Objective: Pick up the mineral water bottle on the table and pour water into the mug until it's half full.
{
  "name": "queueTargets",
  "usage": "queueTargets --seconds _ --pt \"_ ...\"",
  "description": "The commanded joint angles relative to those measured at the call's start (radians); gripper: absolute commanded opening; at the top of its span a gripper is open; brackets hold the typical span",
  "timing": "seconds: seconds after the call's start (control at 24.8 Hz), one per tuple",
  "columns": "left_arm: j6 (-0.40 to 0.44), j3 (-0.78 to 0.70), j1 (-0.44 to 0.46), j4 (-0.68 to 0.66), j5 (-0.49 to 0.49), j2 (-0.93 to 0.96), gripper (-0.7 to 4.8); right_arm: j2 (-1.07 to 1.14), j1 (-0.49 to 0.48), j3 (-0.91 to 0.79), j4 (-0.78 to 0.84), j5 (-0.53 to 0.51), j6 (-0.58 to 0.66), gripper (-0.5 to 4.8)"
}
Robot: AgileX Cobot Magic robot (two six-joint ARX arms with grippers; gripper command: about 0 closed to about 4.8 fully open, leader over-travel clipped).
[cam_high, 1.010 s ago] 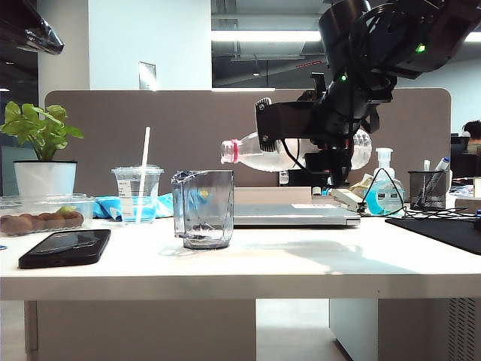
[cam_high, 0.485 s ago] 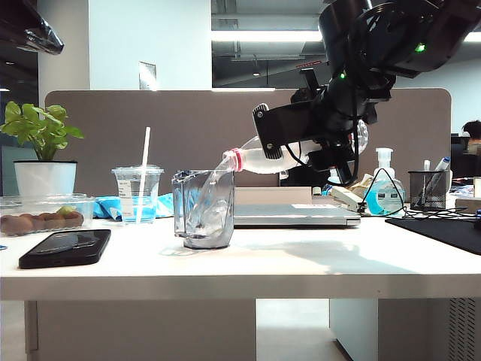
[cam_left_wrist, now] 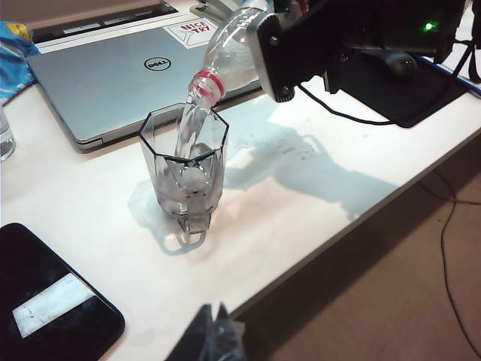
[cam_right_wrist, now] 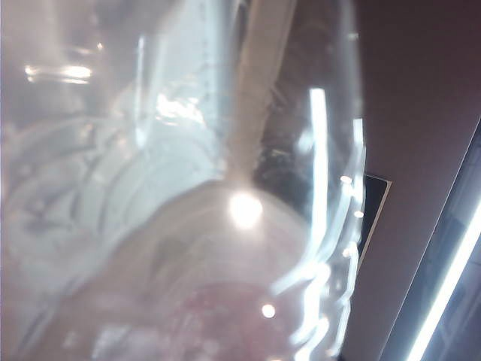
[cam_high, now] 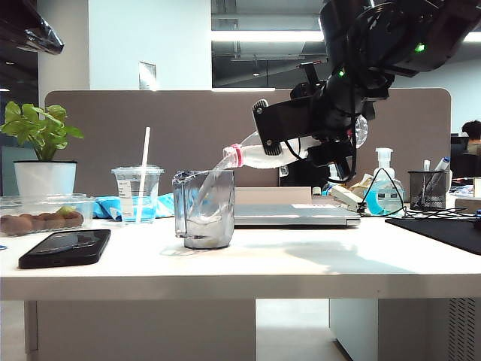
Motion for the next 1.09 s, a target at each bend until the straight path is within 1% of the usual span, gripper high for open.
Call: queueTargets --seconds 0.04,0.32,0.53,0.73,0.97,1.05,1.09 --pt "0.000 0.005 0.000 0.007 -0.003 -0.002 -0.04 -0.009 0.011 0.007 0.050 0.013 0.004 2.64" --pt "0.000 0.005 0.000 0.006 -0.003 -0.002 -0.04 -0.009 0.030 0.006 0.054 0.013 0.005 2.64" --pt "0.000 0.005 0.000 0.006 -0.002 -0.002 -0.04 -0.009 0.030 0.006 0.053 0.039 0.017 2.64" --pt "0.000 0.005 0.000 0.006 -0.003 -0.002 -0.04 -0.009 0.030 0.004 0.046 0.038 0.106 2.64" --pt "0.000 0.005 0.000 0.006 -0.003 -0.002 -0.04 -0.009 0.030 0.004 0.044 0.039 0.159 2.64" --pt "0.000 0.005 0.000 0.006 -0.003 -0.002 -0.04 -0.009 0.030 0.004 0.039 0.041 0.203 2.64" --pt "0.000 0.005 0.000 0.006 -0.003 -0.002 -0.04 -0.009 0.030 0.003 0.030 0.042 0.285 2.64"
